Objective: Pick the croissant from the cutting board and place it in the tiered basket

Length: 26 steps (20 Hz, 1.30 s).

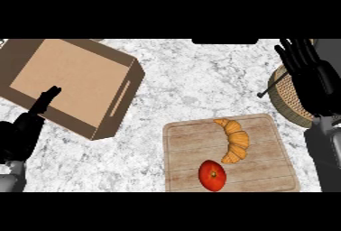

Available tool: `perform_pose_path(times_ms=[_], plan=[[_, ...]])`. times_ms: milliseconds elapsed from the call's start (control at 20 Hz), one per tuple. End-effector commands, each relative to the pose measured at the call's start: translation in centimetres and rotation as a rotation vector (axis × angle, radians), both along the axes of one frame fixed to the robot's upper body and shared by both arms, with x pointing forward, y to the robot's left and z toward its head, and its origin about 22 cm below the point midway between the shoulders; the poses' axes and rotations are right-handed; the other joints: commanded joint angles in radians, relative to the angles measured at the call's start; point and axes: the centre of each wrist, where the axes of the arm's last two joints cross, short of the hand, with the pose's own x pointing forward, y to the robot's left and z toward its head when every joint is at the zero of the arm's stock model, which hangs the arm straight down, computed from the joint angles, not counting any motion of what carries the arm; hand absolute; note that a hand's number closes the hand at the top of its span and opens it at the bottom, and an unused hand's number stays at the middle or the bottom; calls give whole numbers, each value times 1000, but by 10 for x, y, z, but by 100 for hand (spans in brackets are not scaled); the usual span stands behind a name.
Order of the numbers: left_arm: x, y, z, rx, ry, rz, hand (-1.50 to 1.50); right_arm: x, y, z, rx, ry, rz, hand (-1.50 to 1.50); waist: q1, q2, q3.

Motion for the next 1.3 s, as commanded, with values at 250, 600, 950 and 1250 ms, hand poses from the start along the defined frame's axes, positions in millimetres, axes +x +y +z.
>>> perform_pose_path(times_ms=[250, 600, 950, 1250], plan=[[8, -18, 3, 108, -127, 91, 0, -45, -9, -62, 161, 140, -323, 150, -50, -4, -5], [-3, -12, -1, 57, -62, 106, 0, -112, -30, -123, -67, 364, -886, -150, -89, -11, -9], [7, -33, 0, 67, -83, 74, 0, -140, -21, -49, -386, 507, -673, -150, -53, -3, -11], [12, -42, 13, 76, -96, 44, 0, -132, -2, 3, -658, 671, -516, -150, -14, 0, -11]])
